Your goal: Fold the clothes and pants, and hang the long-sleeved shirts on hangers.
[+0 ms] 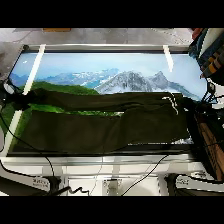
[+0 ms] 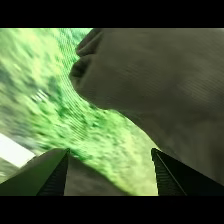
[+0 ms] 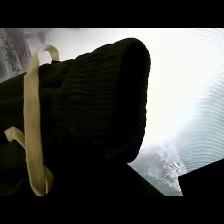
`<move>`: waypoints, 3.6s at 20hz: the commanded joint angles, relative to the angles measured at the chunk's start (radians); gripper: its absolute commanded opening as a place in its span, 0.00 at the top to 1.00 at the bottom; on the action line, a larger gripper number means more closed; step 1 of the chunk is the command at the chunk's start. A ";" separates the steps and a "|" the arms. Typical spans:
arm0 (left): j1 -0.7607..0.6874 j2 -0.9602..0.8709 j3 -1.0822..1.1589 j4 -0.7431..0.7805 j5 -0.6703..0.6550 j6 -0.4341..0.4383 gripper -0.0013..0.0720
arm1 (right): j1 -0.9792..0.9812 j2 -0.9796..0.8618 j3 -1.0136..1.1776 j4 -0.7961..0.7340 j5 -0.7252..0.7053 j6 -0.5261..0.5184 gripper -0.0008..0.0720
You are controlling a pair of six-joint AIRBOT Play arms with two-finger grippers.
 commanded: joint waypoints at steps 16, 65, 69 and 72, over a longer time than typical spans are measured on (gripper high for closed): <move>0.000 -0.059 0.001 -0.017 0.266 -0.141 0.96 | 0.000 0.000 0.000 0.007 -0.030 0.001 0.95; 0.023 0.042 -0.058 0.264 0.101 0.079 0.89 | 0.016 0.005 0.038 -0.253 0.037 0.204 0.95; 0.013 0.047 -0.058 0.261 0.066 0.079 0.02 | 0.016 0.005 0.057 -0.238 -0.063 0.203 0.07; 0.012 0.079 -0.058 0.262 0.010 0.079 0.02 | 0.016 0.021 0.121 -0.272 -0.023 0.203 0.08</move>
